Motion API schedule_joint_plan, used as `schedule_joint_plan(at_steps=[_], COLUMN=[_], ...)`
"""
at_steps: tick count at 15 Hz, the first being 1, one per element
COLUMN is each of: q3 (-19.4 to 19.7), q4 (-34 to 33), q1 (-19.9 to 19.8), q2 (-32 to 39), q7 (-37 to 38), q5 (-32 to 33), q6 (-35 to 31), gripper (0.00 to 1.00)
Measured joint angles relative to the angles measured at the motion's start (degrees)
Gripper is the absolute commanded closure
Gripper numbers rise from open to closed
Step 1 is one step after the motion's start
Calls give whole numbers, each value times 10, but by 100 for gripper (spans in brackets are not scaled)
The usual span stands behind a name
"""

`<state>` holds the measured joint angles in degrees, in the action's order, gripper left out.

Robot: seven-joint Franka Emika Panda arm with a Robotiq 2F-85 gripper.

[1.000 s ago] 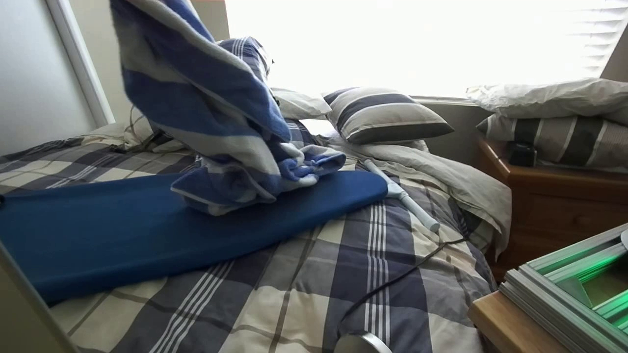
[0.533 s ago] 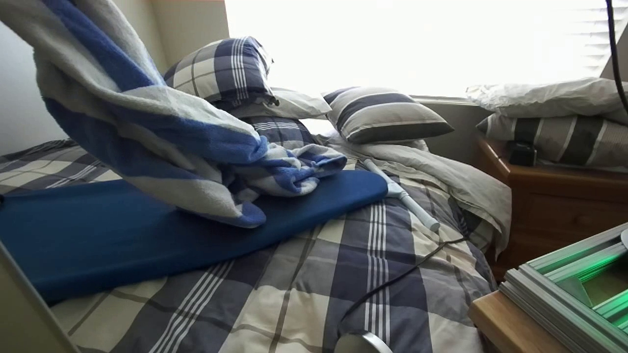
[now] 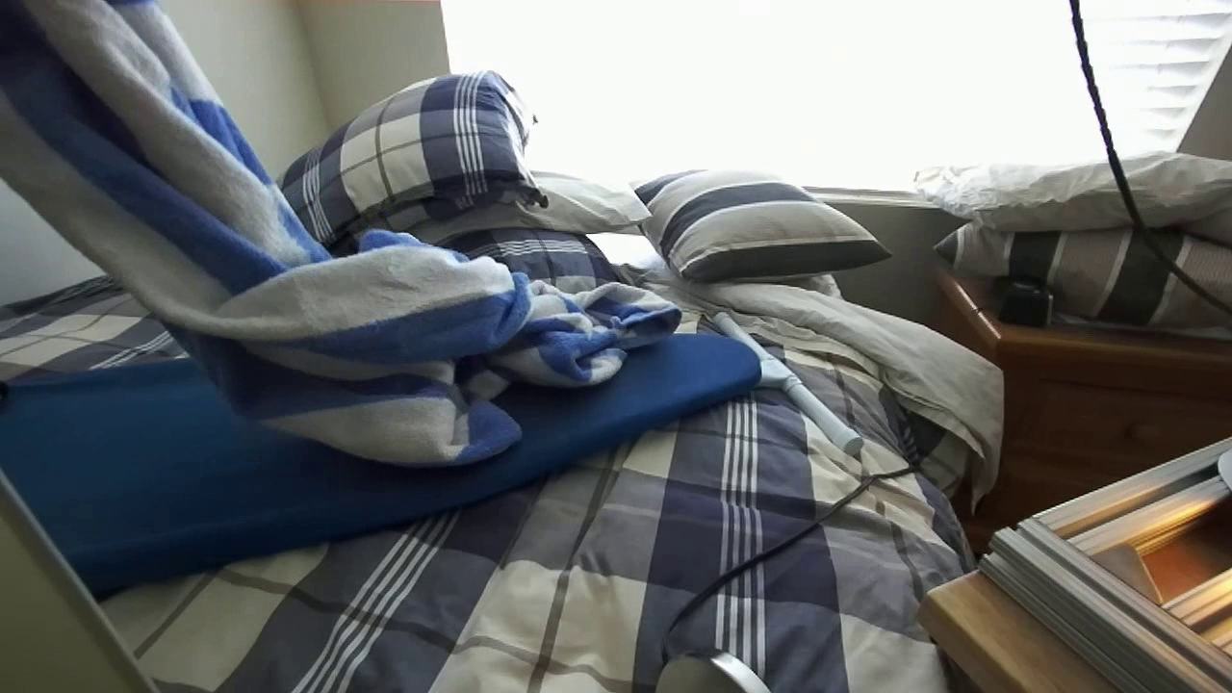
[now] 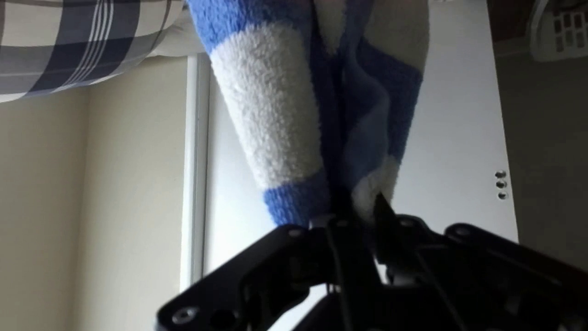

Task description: Lay the towel on the ironing board

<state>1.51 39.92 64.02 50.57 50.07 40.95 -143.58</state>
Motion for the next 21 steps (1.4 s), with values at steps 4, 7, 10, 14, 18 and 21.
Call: schedule_joint_plan(at_steps=[4, 7, 10, 14, 18, 21], q3=[-7, -22, -32, -20, -23, -59], q4=[-54, -78, -89, -91, -91, -89], q1=[9, 8, -1, -25, -71, -112], q2=[45, 48, 34, 11, -11, -28], q7=[-106, -196, -263, -307, -290, -292], q5=[-89, -134, -143, -142, -162, -217], q6=[66, 178, 289, 385, 402, 385], gripper=[27, 5, 0, 0, 0, 0])
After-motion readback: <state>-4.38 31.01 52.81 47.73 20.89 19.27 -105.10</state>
